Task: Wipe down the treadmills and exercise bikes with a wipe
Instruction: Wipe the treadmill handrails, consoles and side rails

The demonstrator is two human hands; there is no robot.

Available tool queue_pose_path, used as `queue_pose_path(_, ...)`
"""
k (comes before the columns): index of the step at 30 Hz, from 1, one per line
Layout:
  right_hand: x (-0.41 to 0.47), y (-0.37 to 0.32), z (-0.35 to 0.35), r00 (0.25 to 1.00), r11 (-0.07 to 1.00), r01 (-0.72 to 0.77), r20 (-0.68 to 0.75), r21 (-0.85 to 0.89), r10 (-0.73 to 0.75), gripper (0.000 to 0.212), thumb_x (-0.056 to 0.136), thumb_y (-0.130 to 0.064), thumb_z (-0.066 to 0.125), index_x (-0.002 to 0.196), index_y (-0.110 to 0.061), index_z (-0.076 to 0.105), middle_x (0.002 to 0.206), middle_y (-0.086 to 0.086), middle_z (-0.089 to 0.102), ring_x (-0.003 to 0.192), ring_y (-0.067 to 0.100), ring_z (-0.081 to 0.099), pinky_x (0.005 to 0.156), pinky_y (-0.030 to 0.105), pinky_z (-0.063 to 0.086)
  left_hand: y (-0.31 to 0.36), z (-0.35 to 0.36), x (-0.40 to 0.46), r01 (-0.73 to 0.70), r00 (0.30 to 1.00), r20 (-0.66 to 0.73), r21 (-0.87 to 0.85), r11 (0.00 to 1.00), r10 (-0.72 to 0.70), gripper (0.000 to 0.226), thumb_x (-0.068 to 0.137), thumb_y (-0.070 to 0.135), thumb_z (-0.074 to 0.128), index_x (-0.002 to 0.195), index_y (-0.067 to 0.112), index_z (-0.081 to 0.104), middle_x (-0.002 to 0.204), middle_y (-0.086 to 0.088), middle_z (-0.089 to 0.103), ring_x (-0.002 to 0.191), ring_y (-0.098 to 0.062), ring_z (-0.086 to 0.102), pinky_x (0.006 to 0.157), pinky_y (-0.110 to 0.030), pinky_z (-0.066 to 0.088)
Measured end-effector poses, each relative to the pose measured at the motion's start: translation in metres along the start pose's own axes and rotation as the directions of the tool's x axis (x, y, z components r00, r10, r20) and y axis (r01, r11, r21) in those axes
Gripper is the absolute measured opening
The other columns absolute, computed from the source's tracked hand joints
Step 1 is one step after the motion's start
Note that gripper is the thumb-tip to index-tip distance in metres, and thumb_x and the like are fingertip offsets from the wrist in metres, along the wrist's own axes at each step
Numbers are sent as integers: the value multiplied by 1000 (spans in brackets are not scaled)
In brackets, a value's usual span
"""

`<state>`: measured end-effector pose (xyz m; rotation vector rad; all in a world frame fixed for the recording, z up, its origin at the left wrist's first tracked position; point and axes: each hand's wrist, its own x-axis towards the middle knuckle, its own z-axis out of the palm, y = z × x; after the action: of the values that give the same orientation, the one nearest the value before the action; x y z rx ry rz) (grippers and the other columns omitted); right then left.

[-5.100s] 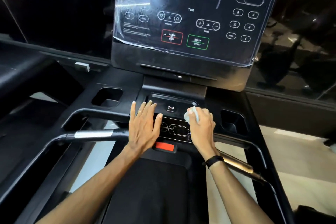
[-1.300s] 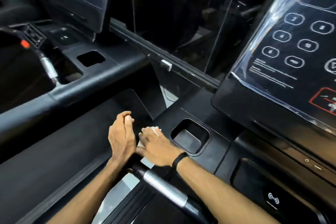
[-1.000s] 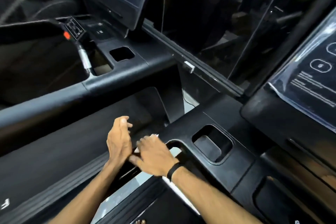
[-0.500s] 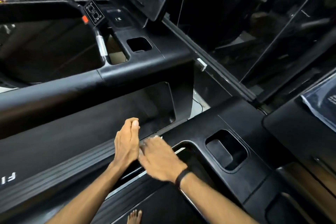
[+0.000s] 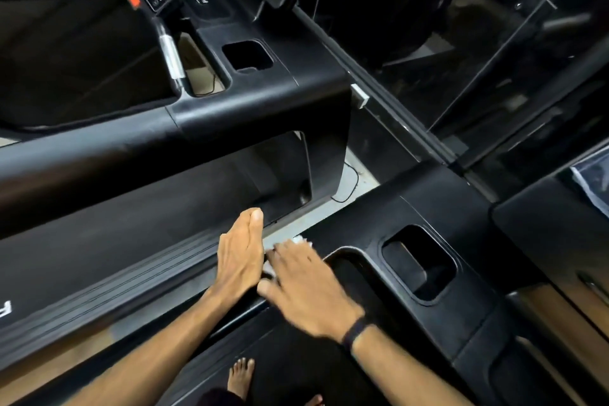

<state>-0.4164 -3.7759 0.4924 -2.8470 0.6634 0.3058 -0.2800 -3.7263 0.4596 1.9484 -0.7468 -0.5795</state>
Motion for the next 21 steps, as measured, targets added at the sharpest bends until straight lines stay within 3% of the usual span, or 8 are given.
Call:
queue_pose_path(2,-34,5,2,995,994,99,29,39,-100,78,102,-64,12,153,-9,33,162,4,26,153,21,13,125,39,6,-3,0,1,14,1000,3,-10,1000,-14,64,91,67,9,107,23,53,97,-6,64,88,-26,60,84,-49,46)
queue_pose_path(5,-50,63,-5,995,994,-103,-17,-20,103,95,90,-73,-8,159,-12,15,167,2,6,155,19,-3,123,36,-11,-1,1,1,18,1000,16,7,1000,-18,53,92,64,8,97,28,46,101,-11,63,89,-28,58,86,-50,46)
queue_pose_path(7,-27,98,-14,935,931,-349,31,-108,354,106,82,-77,-15,158,-11,16,167,8,10,154,24,-1,120,45,-14,3,3,1,16,999,39,18,1000,-17,54,91,64,8,105,32,48,102,-5,63,93,-24,55,92,-47,43)
queue_pose_path(9,10,111,-21,858,850,-501,40,-164,513,103,85,-79,-4,142,-7,44,151,17,39,145,32,25,121,50,6,5,5,0,3,999,53,32,999,-5,69,89,67,7,121,28,54,108,6,61,100,-18,51,100,-44,38)
queue_pose_path(12,59,71,-14,929,912,-356,30,-204,370,96,87,-73,1,102,-8,69,106,18,67,106,34,57,96,47,38,5,5,0,5,999,42,48,999,-7,77,87,70,6,125,23,53,108,10,56,101,-16,48,101,-41,35)
queue_pose_path(14,52,27,-6,992,989,-74,93,-129,87,75,97,-61,14,106,-7,65,106,18,65,102,35,55,95,47,37,2,4,1,23,999,31,62,998,-25,79,86,72,4,129,25,52,111,12,53,102,-13,47,101,-40,34)
queue_pose_path(17,7,18,0,967,967,256,10,-14,-256,56,101,-56,28,126,-12,53,123,10,57,119,29,45,110,43,27,-3,1,-1,60,997,42,81,995,-63,77,87,74,4,118,24,54,104,8,60,97,-15,53,88,-36,38)
queue_pose_path(21,-8,113,-12,998,996,59,36,-70,-56,73,94,-70,21,148,-23,36,153,-4,34,147,19,20,121,46,4,-5,6,4,82,983,138,261,962,-121,55,100,61,24,102,18,60,95,1,66,93,-23,59,80,-39,42)
